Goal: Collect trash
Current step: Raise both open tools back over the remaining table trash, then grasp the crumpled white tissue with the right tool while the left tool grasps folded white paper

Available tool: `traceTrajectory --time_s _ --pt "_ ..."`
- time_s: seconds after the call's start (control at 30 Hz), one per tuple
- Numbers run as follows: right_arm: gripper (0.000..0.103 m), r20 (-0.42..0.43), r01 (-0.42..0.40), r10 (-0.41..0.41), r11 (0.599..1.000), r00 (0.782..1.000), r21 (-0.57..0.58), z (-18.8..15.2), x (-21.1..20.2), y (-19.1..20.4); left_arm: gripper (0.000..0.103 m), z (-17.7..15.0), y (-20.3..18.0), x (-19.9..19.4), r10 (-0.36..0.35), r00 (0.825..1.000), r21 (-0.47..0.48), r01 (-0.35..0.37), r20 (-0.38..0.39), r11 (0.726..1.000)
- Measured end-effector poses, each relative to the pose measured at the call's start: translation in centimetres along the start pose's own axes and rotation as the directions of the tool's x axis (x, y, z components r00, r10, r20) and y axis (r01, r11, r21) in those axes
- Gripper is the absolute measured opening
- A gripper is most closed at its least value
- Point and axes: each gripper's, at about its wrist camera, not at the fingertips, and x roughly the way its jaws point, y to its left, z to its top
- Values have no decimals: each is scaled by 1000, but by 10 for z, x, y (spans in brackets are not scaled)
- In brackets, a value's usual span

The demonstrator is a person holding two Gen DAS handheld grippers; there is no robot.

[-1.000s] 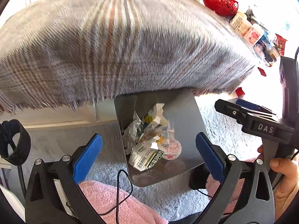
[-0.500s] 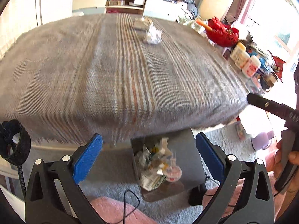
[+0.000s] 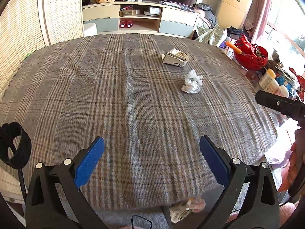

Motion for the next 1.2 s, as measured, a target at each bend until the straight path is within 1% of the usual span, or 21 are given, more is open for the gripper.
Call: traceTrajectory --time_s 0.1,0.17,0.23,0.33,0.37,0.5,0.57,0.63,0.67,0.73,0.8,0.93,1.07,1.2 --pt "98 -22 -19 19 1000 1000 1 16 23 7 95 14 6 13 1 1000 -2 -2 -8 1000" --pt "91 -50 -46 47 999 998 19 25 42 8 95 23 9 21 5 1000 -3 -5 -13 1000" --pt "76 -83 -86 90 995 992 51 33 63 8 95 33 12 27 3 1000 -3 -3 -15 1000" --pt "66 -115 -100 108 992 988 71 39 86 10 95 44 15 33 -2 1000 14 2 -12 1000" --pt "66 -121 -106 115 991 986 76 40 93 11 95 46 15 35 -3 1000 18 3 -13 1000" --pt "58 -150 -92 102 993 983 69 41 115 15 95 54 19 44 -4 1000 29 4 -16 1000" --pt "53 -163 -85 97 994 982 74 40 125 14 95 58 20 47 -2 1000 31 3 -16 1000" --pt "41 -149 -71 79 996 986 61 38 127 15 95 62 20 50 -3 1000 36 3 -14 999" --pt "39 -142 -67 74 996 987 52 37 126 15 95 64 19 51 -1 1000 38 1 -12 999" --pt "30 -126 -82 89 995 988 64 38 120 11 95 68 17 54 -5 1000 43 6 -10 999" --pt "26 -111 -80 87 995 990 64 39 111 2 95 72 13 57 -6 1000 53 6 -9 999" --pt "24 -87 -77 85 993 993 91 44 98 -31 95 88 -1 68 -19 1000 70 19 -8 997" --pt "24 -67 -60 68 992 995 114 48 81 -70 95 110 -19 84 -22 1000 90 23 -7 996" --pt "24 -67 -59 68 991 995 122 48 72 -96 95 136 -35 105 -30 999 82 31 -14 996"
